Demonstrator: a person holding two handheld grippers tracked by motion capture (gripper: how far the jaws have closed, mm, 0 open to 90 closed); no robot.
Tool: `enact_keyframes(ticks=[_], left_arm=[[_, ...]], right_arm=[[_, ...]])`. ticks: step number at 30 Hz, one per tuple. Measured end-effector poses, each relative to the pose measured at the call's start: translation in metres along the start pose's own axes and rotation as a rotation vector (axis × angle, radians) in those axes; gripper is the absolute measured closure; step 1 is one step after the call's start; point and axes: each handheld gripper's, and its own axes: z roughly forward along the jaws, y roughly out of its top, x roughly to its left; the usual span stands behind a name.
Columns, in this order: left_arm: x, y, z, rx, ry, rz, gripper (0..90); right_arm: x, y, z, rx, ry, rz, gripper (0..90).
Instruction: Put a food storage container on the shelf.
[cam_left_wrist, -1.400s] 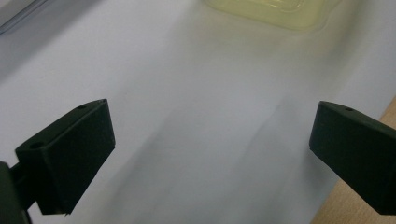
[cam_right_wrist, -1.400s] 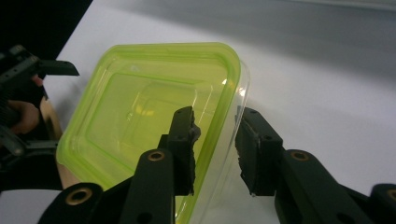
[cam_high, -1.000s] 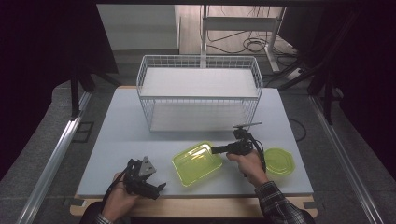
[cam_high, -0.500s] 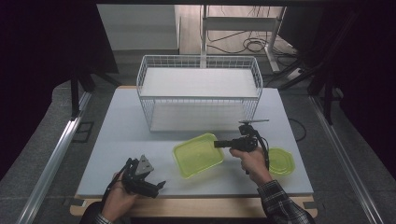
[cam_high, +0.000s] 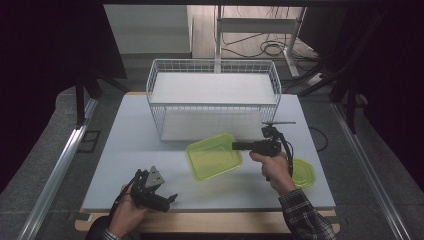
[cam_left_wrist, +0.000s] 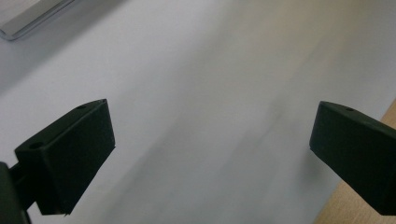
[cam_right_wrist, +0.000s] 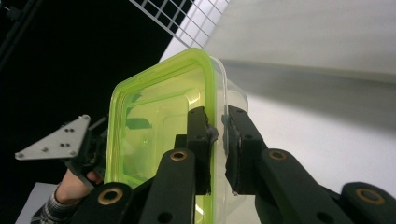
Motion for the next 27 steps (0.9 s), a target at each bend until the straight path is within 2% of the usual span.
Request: enact_keyframes(ticks=[18, 27], left_arm=[[0.002, 0.0, -0.001, -0.014, -0.006, -0.012, 0.0], [0.003, 0.0, -0.002, -0.025, -0.012, -0.018, 0.0]], right_arm=[[0.023, 0.03, -0.019, -0.078, 0.021, -0.027, 80.3], [0.033, 0.047, -0.029, -0.114, 0.017, -0.034, 80.3]])
